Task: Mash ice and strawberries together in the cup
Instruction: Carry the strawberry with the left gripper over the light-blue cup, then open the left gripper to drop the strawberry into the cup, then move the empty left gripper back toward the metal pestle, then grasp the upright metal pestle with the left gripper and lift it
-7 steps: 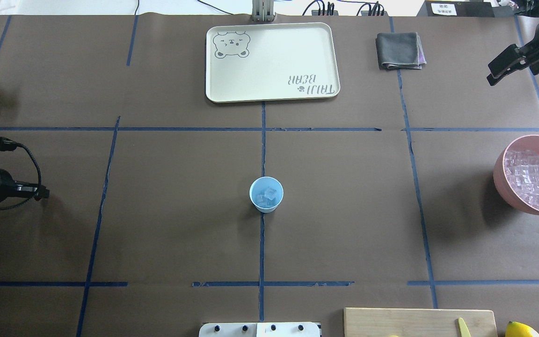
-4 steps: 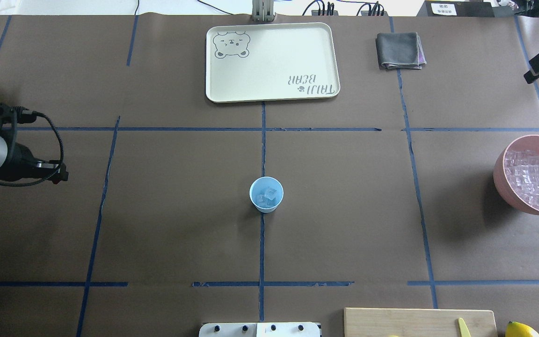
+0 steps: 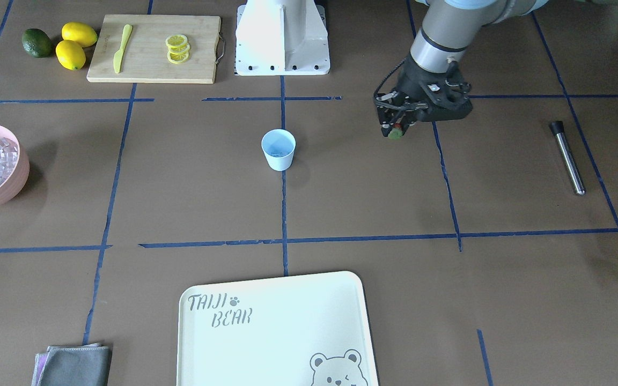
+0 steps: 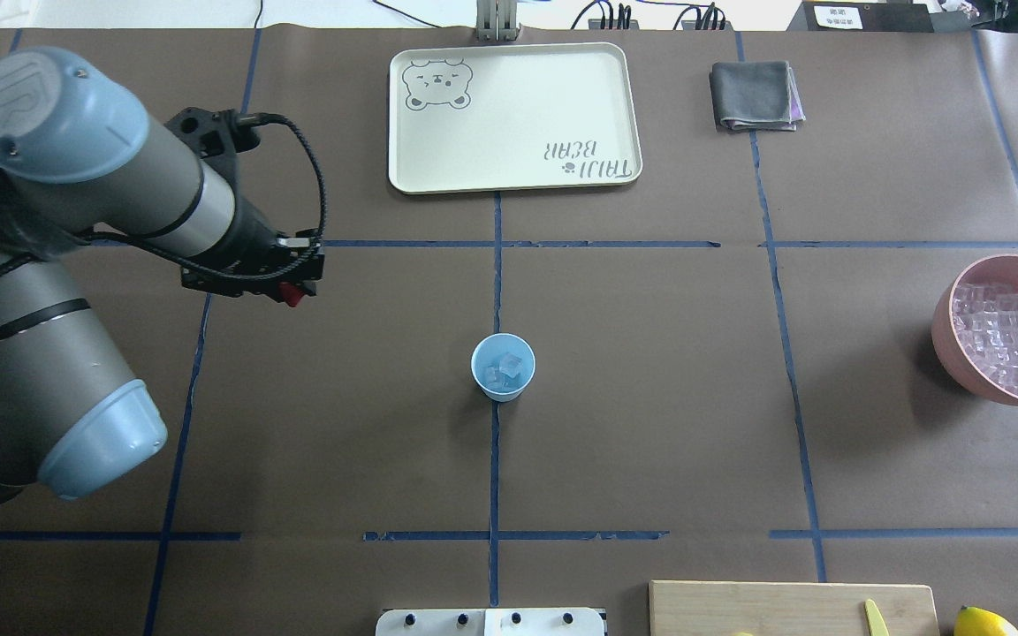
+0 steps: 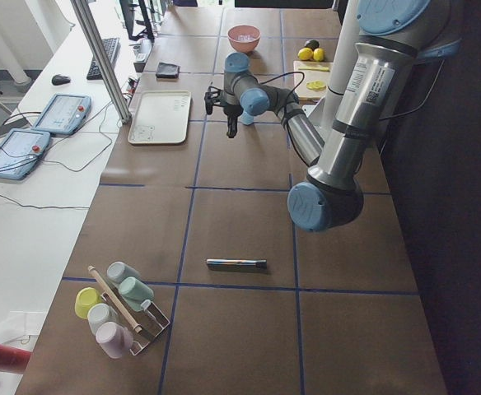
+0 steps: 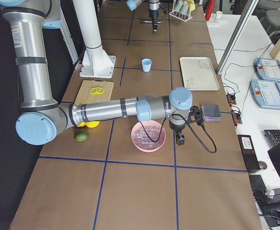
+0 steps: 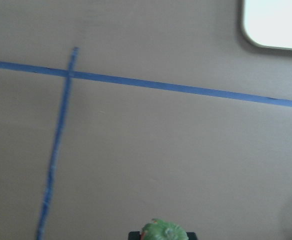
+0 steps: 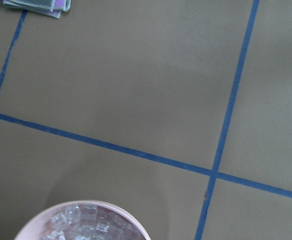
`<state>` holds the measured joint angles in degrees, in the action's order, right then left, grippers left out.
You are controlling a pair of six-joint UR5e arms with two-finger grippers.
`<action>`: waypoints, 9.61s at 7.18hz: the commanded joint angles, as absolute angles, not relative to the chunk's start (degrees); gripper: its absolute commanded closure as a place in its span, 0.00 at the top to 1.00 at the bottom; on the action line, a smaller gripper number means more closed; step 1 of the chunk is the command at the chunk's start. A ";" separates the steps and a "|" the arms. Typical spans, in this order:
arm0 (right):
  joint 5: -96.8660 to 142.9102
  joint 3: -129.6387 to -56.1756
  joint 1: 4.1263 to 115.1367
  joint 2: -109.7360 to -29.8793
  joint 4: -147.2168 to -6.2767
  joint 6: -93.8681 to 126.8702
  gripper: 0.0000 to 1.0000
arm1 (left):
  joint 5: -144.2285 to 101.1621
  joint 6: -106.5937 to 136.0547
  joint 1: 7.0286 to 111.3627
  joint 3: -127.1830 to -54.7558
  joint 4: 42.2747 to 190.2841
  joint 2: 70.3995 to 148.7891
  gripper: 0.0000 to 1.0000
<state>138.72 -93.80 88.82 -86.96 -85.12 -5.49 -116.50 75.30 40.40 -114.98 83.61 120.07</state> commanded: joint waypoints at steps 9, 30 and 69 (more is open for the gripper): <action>139.83 -94.66 91.76 -93.43 -82.79 -8.44 0.99 | -111.09 87.89 27.60 -92.11 93.69 138.60 0.00; 135.88 -94.66 91.41 -93.78 -87.01 -8.62 0.99 | -130.23 27.84 63.06 -112.42 75.58 106.13 1.00; 135.97 -98.87 91.41 -93.60 -87.45 -8.26 0.99 | -116.02 35.16 62.58 -111.50 137.86 88.06 0.00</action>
